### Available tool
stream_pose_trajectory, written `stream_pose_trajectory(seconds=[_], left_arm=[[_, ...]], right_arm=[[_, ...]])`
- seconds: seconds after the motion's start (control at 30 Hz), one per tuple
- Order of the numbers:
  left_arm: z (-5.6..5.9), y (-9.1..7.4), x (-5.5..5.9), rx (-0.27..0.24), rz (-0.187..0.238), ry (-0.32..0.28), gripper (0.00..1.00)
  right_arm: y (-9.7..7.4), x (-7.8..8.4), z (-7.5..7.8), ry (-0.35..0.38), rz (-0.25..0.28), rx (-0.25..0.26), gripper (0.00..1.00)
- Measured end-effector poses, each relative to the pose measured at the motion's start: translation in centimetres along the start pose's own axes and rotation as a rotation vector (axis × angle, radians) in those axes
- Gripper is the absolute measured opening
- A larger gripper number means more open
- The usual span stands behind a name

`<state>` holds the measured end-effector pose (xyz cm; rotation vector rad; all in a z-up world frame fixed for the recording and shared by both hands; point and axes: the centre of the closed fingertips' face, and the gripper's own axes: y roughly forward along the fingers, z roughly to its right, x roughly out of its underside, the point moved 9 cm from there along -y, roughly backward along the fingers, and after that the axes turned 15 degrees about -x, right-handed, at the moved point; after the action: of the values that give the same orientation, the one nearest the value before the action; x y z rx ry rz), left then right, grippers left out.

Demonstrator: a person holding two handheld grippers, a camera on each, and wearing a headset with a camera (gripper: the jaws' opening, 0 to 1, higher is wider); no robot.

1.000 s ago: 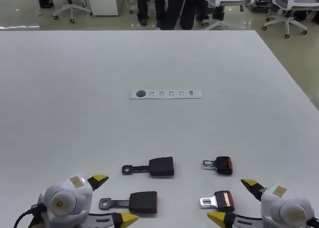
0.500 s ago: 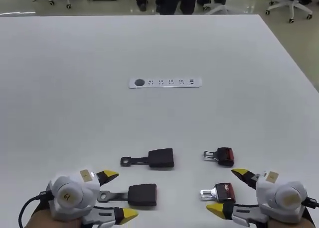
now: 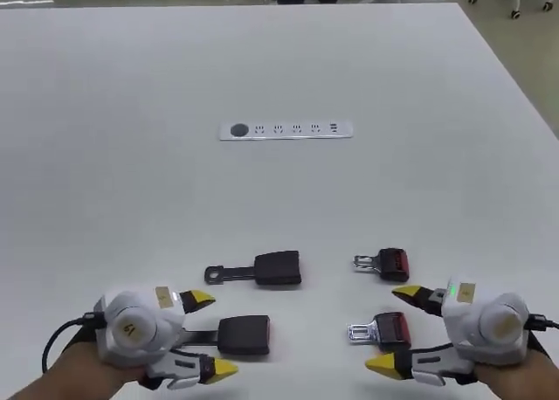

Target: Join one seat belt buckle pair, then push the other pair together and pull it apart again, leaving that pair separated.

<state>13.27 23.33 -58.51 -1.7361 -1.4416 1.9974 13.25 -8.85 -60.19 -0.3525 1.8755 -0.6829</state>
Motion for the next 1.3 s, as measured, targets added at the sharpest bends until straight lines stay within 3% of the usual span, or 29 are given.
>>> stream_pose_trajectory(seconds=[0.17,0.3,0.57,0.7,0.83,0.87,0.97,1.07,1.13,1.3], left_arm=[[0.0,1.1,0.1,0.029,-0.018,0.033,0.64],[0.0,2.2,0.9,0.054,-0.056,0.062,0.63],[-0.2,3.2,0.7,0.086,-0.059,0.108,0.56],[-0.1,3.6,1.2,0.096,-0.072,0.160,0.50],[-0.5,4.0,1.2,0.094,-0.053,0.160,0.44],[-0.6,4.1,1.0,0.089,-0.047,0.173,0.42],[-0.5,4.1,0.9,0.102,-0.050,0.193,0.40],[-0.5,4.3,1.0,0.116,-0.026,0.204,0.35],[-0.7,4.4,1.0,0.117,-0.029,0.206,0.35],[-0.7,4.5,0.9,0.142,-0.035,0.252,0.34]], right_arm=[[0.3,0.4,0.6,-0.015,-0.043,-0.061,0.69],[0.3,0.8,1.2,-0.019,-0.075,-0.094,0.68],[0.4,1.3,1.7,-0.035,-0.142,-0.157,0.61],[0.3,1.3,1.9,-0.046,-0.160,-0.172,0.58],[0.4,1.5,2.0,-0.065,-0.195,-0.189,0.53],[0.5,1.4,2.0,-0.080,-0.182,-0.200,0.52],[0.4,1.1,2.1,-0.090,-0.202,-0.201,0.49],[0.3,0.9,2.2,-0.105,-0.213,-0.193,0.43],[0.2,0.7,2.2,-0.128,-0.218,-0.193,0.35],[0.2,1.4,2.3,-0.135,-0.204,-0.193,0.35]])
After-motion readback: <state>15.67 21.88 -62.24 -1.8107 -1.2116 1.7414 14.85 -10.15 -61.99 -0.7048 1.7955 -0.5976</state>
